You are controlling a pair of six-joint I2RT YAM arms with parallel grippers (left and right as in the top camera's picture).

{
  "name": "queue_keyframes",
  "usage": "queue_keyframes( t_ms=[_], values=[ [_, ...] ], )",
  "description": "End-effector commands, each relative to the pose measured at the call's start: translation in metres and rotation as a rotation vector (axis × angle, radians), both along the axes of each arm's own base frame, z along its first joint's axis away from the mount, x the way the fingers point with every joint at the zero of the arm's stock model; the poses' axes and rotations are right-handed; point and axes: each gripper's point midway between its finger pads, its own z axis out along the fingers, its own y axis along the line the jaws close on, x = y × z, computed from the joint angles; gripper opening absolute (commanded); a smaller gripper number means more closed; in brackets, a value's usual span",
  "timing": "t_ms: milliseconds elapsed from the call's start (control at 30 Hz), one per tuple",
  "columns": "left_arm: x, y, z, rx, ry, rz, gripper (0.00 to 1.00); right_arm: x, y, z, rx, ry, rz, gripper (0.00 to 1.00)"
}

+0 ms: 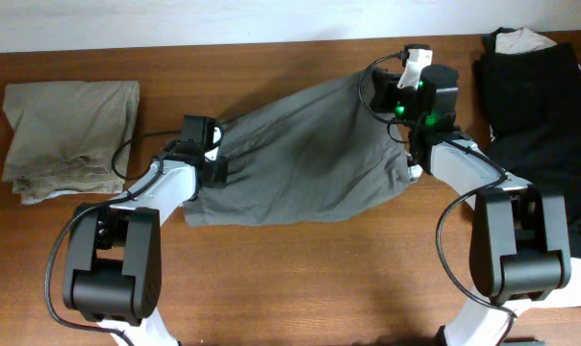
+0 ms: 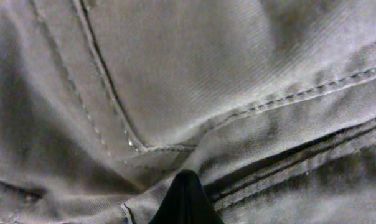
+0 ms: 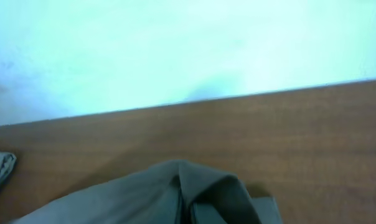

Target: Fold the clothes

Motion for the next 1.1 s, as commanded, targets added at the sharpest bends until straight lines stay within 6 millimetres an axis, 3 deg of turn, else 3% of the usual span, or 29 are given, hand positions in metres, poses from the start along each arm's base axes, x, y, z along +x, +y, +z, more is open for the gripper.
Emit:
queue_keyframes(
  t_ms=[0, 33, 100, 133, 200, 300, 433, 667, 767, 833, 900, 933, 967, 1000, 1033, 1067],
  values=[
    [-0.021, 0.002, -0.036, 0.013, 0.108, -0.014, 0.01, 0.013, -0.014, 0.032, -0.019, -0.133, -0.053, 0.77],
    [-0.021, 0.002, -0.036, 0.013, 0.109, -0.014, 0.0, 0.014, -0.018, 0.053, 0.012, -0.181, -0.056, 0.99],
    [-0.021, 0.002, -0.036, 0.013, 0.107, -0.014, 0.0, 0.01, -0.033, 0.098, 0.02, -0.235, -0.072, 0.99],
    [-0.02, 0.002, -0.036, 0.013, 0.106, -0.014, 0.01, 0.004, -0.045, 0.096, 0.008, -0.156, -0.093, 0.99],
    [-0.02, 0.002, -0.036, 0.012, 0.106, -0.014, 0.0, -0.017, -0.074, 0.047, 0.001, 0.13, -0.146, 0.99],
    [-0.02, 0.002, -0.036, 0.012, 0.107, -0.015, 0.01, -0.052, -0.105, -0.02, -0.051, 0.398, -0.143, 0.99],
    [-0.021, 0.002, -0.036, 0.012, 0.107, -0.014, 0.01, -0.077, -0.084, -0.076, 0.035, 0.576, 0.029, 0.98],
    [-0.02, 0.001, -0.036, 0.012, 0.107, -0.015, 0.0, -0.102, -0.039, -0.148, 0.142, 0.755, 0.214, 0.99],
    [-0.02, 0.001, -0.035, 0.009, 0.103, -0.016, 0.0, -0.105, 0.003, -0.16, 0.221, 0.752, 0.353, 0.99],
    [-0.019, 0.001, -0.035, 0.009, 0.102, -0.016, 0.01, -0.108, 0.034, -0.154, 0.226, 0.729, 0.441, 0.99],
    [-0.018, 0.001, -0.034, 0.009, 0.099, -0.015, 0.01, -0.111, 0.05, -0.154, 0.211, 0.728, 0.475, 0.99],
    [-0.017, 0.001, -0.032, 0.008, 0.097, -0.016, 0.01, -0.112, 0.051, -0.154, 0.21, 0.728, 0.478, 0.93],
    [-0.016, 0.0, -0.028, 0.007, 0.096, -0.016, 0.01, -0.11, 0.049, -0.153, 0.211, 0.725, 0.474, 0.6],
    [-0.01, -0.001, -0.01, 0.004, 0.076, -0.015, 0.01, -0.107, 0.042, -0.15, 0.22, 0.727, 0.457, 0.1],
    [-0.003, -0.002, 0.008, 0.0, 0.047, -0.015, 0.0, -0.103, 0.032, -0.144, 0.231, 0.736, 0.433, 0.04],
    [0.005, -0.003, 0.035, -0.009, -0.005, -0.016, 0.0, -0.098, 0.017, -0.131, 0.241, 0.748, 0.399, 0.04]
  ],
)
